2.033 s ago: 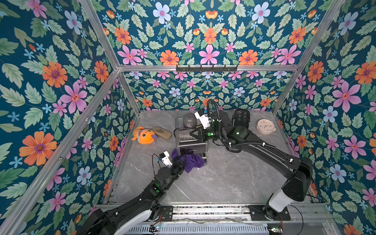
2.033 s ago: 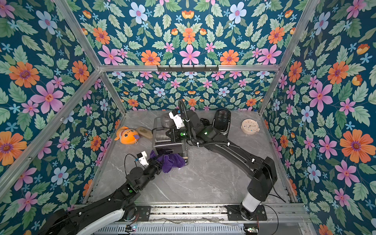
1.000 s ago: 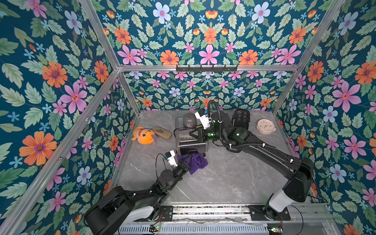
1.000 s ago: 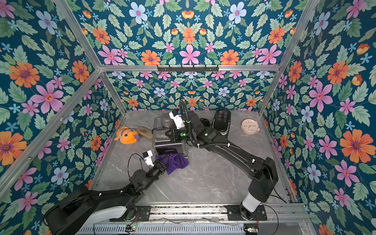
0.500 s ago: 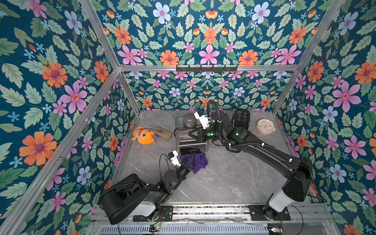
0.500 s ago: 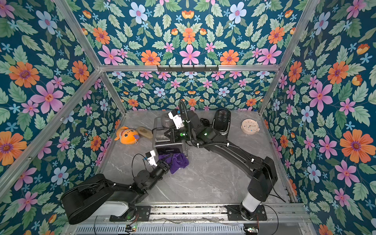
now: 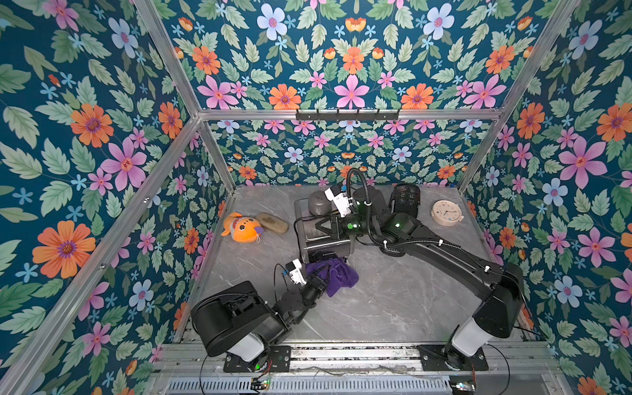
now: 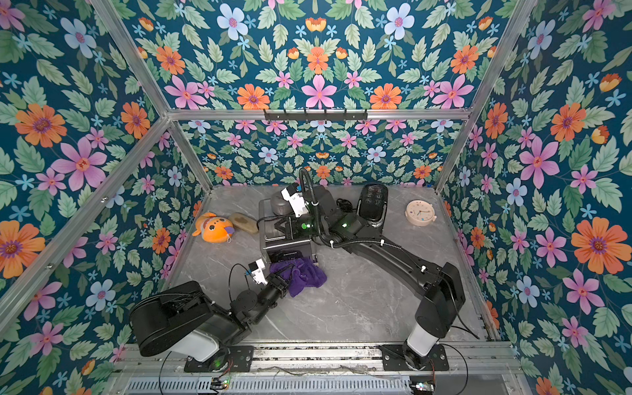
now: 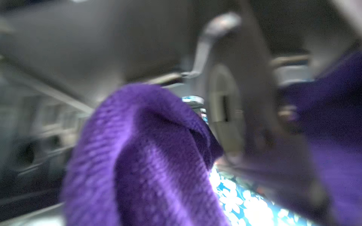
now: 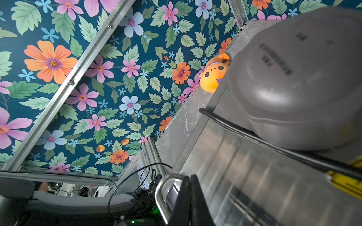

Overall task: Wipe the surface of a coffee machine
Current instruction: Wipe the dirt from the surface of the coffee machine.

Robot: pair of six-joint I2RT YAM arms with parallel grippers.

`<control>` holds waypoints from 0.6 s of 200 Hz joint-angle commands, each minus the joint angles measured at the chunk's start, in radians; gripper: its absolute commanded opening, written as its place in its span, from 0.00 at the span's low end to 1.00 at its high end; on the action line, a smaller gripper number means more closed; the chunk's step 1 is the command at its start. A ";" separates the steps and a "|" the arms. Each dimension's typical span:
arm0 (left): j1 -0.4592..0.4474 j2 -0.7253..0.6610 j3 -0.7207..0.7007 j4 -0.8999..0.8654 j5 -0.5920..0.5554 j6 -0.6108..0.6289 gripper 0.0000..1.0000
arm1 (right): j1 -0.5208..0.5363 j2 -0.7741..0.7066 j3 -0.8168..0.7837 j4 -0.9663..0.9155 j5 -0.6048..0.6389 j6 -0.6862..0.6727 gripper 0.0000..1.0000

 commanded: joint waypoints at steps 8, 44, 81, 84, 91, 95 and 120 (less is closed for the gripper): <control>0.007 -0.001 -0.035 0.042 -0.102 -0.032 0.00 | 0.001 0.021 -0.025 -0.262 0.037 -0.007 0.00; 0.073 -0.005 -0.028 -0.004 -0.063 0.002 0.00 | 0.001 0.012 -0.047 -0.250 0.036 0.004 0.00; 0.221 -0.049 -0.039 -0.032 0.061 0.007 0.00 | 0.004 0.009 -0.056 -0.243 0.030 0.011 0.00; 0.229 -0.056 -0.034 -0.038 0.073 0.012 0.00 | 0.004 0.008 -0.056 -0.243 0.030 0.012 0.00; 0.250 -0.070 -0.020 -0.058 0.106 0.024 0.00 | 0.005 0.009 -0.055 -0.244 0.030 0.012 0.00; 0.260 -0.080 -0.012 -0.074 0.124 0.033 0.00 | 0.005 0.009 -0.054 -0.243 0.031 0.012 0.00; 0.281 -0.184 0.021 -0.202 0.145 0.077 0.00 | 0.008 0.009 -0.057 -0.243 0.031 0.015 0.00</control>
